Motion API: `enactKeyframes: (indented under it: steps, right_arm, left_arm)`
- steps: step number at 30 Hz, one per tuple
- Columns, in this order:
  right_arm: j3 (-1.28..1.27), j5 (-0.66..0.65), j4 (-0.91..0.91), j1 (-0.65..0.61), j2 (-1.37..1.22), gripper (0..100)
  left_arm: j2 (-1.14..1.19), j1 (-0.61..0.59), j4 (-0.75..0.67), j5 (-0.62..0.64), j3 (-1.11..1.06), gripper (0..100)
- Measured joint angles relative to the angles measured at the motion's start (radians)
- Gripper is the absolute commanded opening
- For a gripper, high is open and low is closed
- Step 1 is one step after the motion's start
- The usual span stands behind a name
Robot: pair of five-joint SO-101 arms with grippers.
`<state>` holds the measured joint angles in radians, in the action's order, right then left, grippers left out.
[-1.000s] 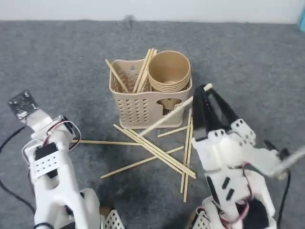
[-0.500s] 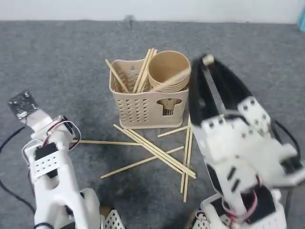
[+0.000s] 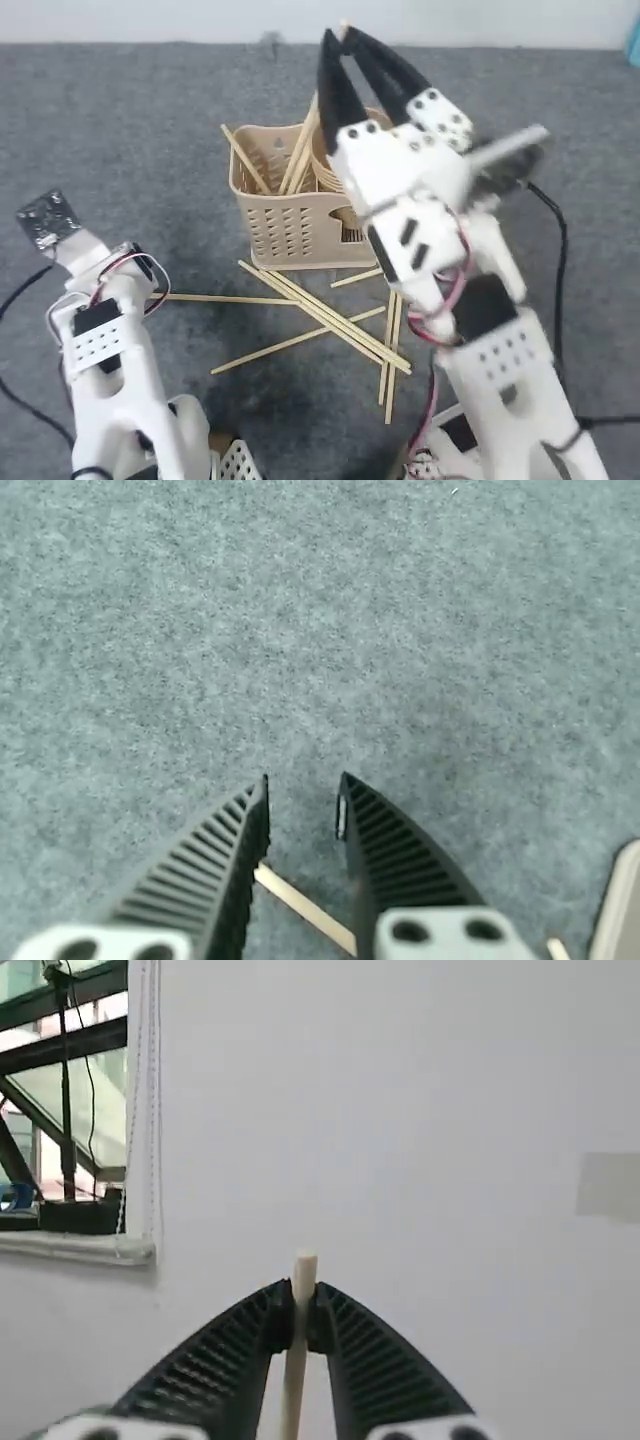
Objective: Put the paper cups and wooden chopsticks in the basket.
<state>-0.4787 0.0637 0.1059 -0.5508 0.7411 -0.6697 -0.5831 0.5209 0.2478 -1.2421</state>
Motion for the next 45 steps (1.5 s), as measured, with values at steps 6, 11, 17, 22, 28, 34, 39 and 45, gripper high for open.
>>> enactKeyframes:
  steps: [6, 11, 17, 22, 28, 34, 39, 45]
  right_arm:
    - [0.0, 0.0, 0.0, -0.003, -0.12, 1.8]
    - [0.0, 0.089, 0.002, -0.003, -0.169, 13.3]
    - [0.0, 0.115, 0.068, -0.026, -0.186, 16.2]
    - [0.0, 0.118, 0.141, -0.058, -0.146, 16.2]
    - [0.0, 0.176, 0.39, -0.064, 0.029, 16.2]
    - [0.0, 0.238, 0.818, 0.034, 0.224, 16.2]
    - [-0.044, 0.227, 1.115, 0.115, 0.282, 16.2]
    - [-0.23, -0.044, 1.309, 0.135, 0.284, 16.2]
  left_arm:
    - [0.0, 0.0, 0.0, 0.0, 0.0, 11]
    - [0.0, 0.0, 0.0, 0.0, 0.0, 11]
    - [0.0, 0.0, 0.0, 0.0, 0.0, 11]
    - [0.0, 0.0, 0.0, 0.0, 0.0, 11]
    - [0.0, 0.0, 0.0, 0.0, 0.0, 11]
    - [0.0, 0.0, 0.0, 0.0, 0.0, 11]
    - [0.0, 0.0, 0.005, 0.0, 0.0, 11]
    - [0.0, 0.0, 0.129, 0.0, 0.031, 11]
